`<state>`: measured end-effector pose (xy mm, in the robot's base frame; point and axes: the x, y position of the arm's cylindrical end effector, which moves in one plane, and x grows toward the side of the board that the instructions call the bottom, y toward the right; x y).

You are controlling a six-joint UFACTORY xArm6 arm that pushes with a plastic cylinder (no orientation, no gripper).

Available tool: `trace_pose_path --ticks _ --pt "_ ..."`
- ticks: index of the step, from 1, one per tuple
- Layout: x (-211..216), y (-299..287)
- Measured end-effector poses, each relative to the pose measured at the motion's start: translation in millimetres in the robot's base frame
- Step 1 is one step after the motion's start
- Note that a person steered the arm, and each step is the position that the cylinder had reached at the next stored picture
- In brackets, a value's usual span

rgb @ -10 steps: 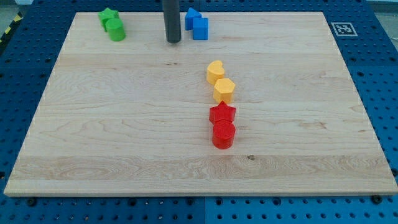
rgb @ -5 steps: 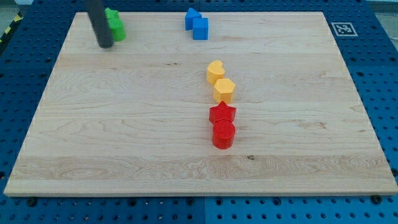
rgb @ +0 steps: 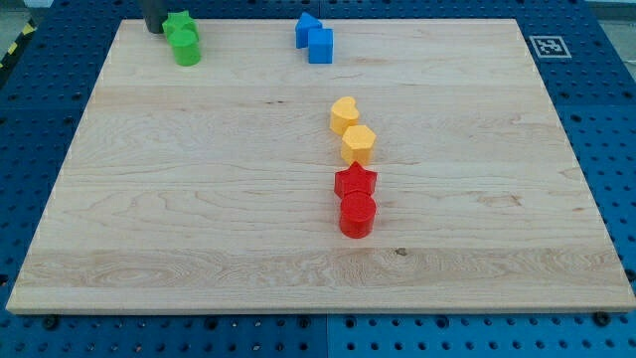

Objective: Place the green star at the top of the yellow heart

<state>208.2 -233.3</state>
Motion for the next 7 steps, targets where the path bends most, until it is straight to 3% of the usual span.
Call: trace_pose_path --ticks 3,7 --pt "1 53" --pt "0 65"
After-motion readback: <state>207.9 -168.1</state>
